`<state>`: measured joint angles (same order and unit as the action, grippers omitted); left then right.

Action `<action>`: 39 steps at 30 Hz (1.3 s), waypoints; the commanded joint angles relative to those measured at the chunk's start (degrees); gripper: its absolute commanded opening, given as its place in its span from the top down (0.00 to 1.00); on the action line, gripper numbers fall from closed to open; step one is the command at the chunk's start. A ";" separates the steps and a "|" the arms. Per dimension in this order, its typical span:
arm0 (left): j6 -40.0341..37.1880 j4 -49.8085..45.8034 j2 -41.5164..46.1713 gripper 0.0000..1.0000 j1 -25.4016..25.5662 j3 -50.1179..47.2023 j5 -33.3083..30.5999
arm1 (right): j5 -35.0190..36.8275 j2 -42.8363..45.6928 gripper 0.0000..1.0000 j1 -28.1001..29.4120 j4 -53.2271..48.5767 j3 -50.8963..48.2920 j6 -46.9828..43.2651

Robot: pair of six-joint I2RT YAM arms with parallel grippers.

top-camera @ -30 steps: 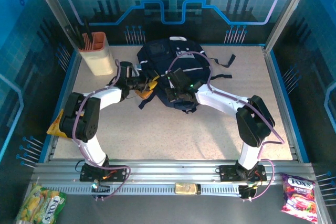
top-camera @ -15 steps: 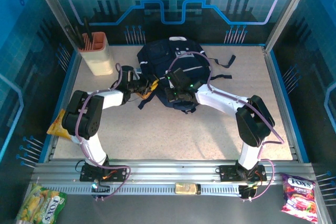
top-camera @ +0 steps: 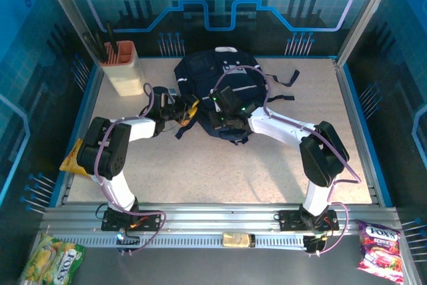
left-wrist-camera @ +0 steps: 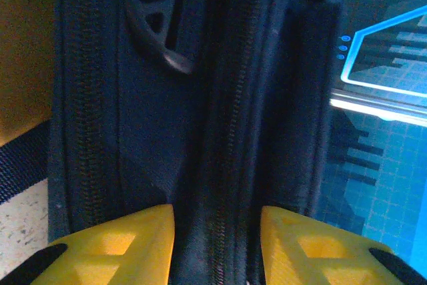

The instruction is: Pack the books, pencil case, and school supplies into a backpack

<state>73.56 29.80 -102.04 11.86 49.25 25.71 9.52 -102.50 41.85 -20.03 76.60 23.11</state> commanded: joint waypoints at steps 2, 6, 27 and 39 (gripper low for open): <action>1.43 -0.15 0.75 0.63 0.01 -2.27 -2.74 | -1.52 0.04 1.00 0.56 2.63 0.22 0.62; 0.59 0.76 0.58 0.62 -0.02 -1.81 -1.73 | -1.70 0.25 1.00 0.49 2.63 0.13 0.66; 0.32 0.96 -4.27 1.00 1.15 5.42 3.75 | 3.01 0.41 1.00 0.51 -1.26 -2.76 1.76; 0.81 1.17 -3.35 1.00 1.24 5.29 4.48 | 2.21 -2.81 0.82 0.51 -2.63 -0.15 6.38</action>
<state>74.08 30.24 -105.82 12.60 52.84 28.29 11.14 -104.42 41.91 -20.95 74.76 27.46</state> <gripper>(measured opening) 0.065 0.196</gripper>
